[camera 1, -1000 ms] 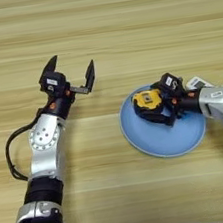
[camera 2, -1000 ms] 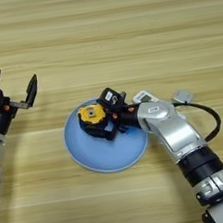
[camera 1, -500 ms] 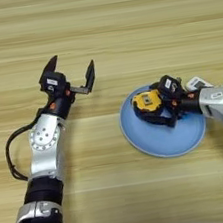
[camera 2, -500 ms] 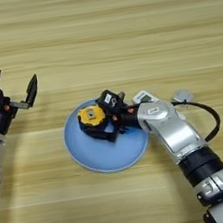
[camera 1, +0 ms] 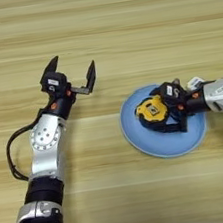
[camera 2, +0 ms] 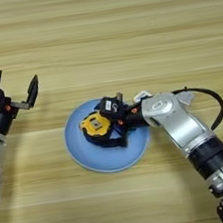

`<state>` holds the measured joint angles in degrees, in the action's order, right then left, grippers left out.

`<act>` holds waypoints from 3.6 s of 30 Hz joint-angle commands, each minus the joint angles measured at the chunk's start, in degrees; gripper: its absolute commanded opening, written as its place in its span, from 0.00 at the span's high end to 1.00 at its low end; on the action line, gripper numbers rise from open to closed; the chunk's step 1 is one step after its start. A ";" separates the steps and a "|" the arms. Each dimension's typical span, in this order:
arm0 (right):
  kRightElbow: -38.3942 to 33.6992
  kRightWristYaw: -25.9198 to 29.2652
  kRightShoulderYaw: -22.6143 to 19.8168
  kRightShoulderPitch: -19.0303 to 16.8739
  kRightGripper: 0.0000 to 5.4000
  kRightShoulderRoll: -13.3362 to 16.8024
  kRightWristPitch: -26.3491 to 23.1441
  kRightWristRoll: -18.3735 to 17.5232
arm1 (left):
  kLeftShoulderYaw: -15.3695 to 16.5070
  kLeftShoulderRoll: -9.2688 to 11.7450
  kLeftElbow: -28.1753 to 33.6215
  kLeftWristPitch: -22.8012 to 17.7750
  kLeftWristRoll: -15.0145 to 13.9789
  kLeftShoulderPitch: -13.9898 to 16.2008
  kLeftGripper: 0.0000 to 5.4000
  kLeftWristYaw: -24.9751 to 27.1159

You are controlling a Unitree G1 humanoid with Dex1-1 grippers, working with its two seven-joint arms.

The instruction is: Move the objects on the table

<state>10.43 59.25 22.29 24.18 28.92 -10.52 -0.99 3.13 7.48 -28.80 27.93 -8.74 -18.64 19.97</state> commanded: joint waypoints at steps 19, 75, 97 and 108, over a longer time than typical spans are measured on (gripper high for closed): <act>-10.43 11.75 1.09 -9.69 0.03 8.93 0.83 -4.30 | -0.08 0.38 -0.11 0.54 0.75 -0.26 0.00 0.08; -3.92 6.94 -19.20 -9.22 0.03 7.49 5.88 -14.87 | 0.24 0.90 -1.42 1.03 0.51 -1.08 0.00 0.74; 13.64 7.14 -28.05 -10.95 0.03 12.81 10.85 -14.81 | 0.79 1.36 -2.26 1.27 0.26 -1.48 0.00 1.39; 2.37 8.04 -32.79 -18.70 0.03 13.60 7.28 -19.53 | 1.24 1.41 -3.66 1.80 0.18 -2.22 0.00 1.91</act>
<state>16.04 66.87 -8.76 6.30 41.31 -2.25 -18.25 4.23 8.32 -31.75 29.35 -8.90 -19.95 21.57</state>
